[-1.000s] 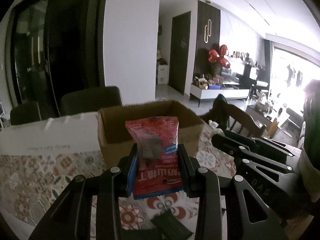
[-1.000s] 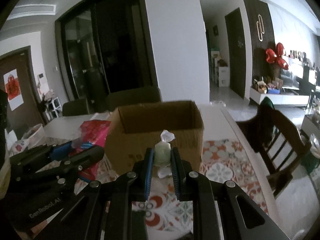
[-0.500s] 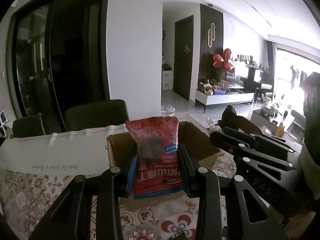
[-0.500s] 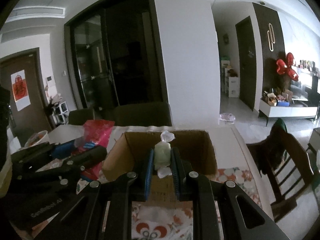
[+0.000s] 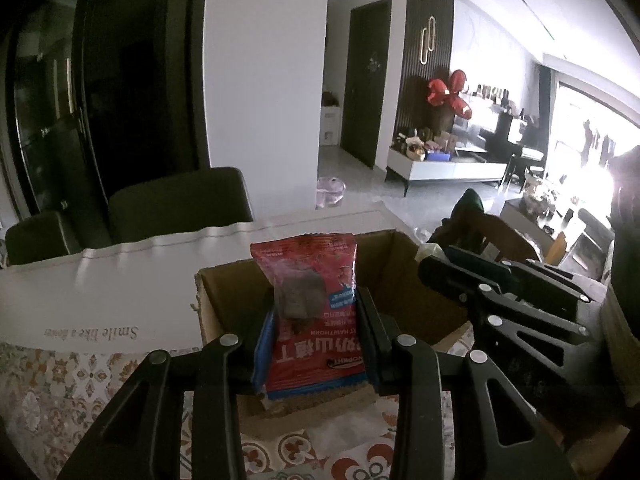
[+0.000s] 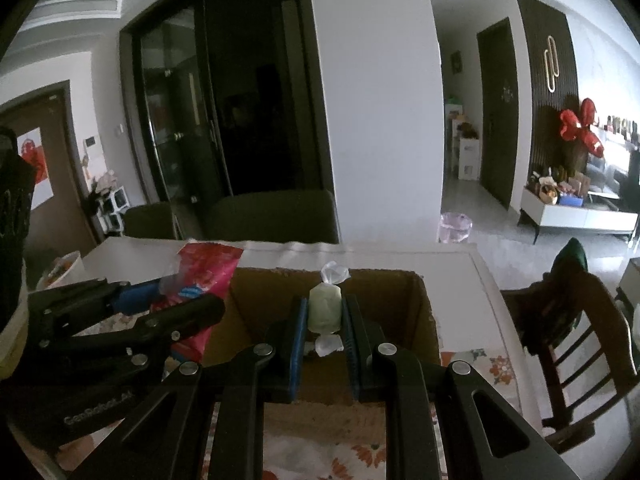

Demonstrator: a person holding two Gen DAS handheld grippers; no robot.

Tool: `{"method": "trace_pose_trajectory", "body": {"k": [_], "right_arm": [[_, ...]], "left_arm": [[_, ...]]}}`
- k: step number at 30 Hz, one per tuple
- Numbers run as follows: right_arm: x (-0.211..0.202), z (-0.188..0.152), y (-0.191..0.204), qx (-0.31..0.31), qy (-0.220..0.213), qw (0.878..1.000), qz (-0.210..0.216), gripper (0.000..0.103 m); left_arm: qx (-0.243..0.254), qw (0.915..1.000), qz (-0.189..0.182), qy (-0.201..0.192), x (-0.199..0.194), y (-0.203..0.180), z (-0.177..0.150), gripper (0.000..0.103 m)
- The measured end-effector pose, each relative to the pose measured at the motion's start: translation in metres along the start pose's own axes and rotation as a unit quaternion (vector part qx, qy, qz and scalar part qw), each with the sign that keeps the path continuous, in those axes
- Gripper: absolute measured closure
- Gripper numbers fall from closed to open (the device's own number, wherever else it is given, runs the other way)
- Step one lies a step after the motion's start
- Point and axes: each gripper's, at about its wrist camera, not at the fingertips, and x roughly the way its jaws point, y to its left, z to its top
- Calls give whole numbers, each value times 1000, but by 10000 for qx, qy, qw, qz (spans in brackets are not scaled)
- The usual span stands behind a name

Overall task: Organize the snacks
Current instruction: 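Carry the red bag and white packet over the box and open both tools, then move both tools back from the box toward the remaining snacks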

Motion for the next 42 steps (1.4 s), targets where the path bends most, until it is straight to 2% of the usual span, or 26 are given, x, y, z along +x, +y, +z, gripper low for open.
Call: {"method": "trace_pose_trajectory", "body": {"k": [3, 4, 5, 6, 7, 8, 14, 21, 23, 25, 31, 35, 39, 42], "right_arm": [[9, 1, -4, 40, 74, 10000, -28, 84], [12, 0, -6, 77, 107, 9999, -53, 83], [14, 0, -8, 100, 152, 9998, -52, 78], [17, 0, -9, 133, 206, 9997, -66, 72], [19, -1, -12, 190, 247, 9995, -111, 55], [20, 2, -11, 220, 229, 9994, -157, 48], [8, -8, -10, 273, 188, 9990, -315, 48], [-23, -17, 4, 169, 7, 9993, -328, 48], [-35, -23, 7, 198, -42, 9993, -308, 42], [-46, -29, 10, 192, -108, 9991, -350, 39], [-77, -48, 18, 109, -256, 9980, -561, 39], [-92, -62, 20, 163, -277, 9974, -643, 34], [-102, -77, 23, 110, -250, 9963, -812, 34], [-106, -91, 29, 12, -172, 9957, -911, 34]], "left_arm": [[-53, 9999, 97, 51, 6, 3, -1, 59], [-62, 9999, 124, 46, 7, 4, -2, 50], [-68, 9998, 168, 37, 7, 5, -3, 41], [-58, 9998, 198, 33, 7, 6, -4, 39], [-40, 9997, 252, 24, 6, 6, -5, 39], [-28, 9996, 287, 22, 5, 7, -6, 39], [114, 9988, 471, -94, -14, 6, -15, 33], [195, 9982, 419, -376, -57, 1, -33, 30], [235, 9981, 379, -436, -69, -1, -41, 30], [240, 9981, 355, -454, -78, -3, -48, 30], [140, 9982, 299, -493, -97, -9, -72, 30], [133, 9983, 332, -467, -104, -13, -90, 30], [329, 9971, 487, -482, -110, -16, -110, 30], [532, 9965, 458, -447, -114, -20, -126, 30]]}}
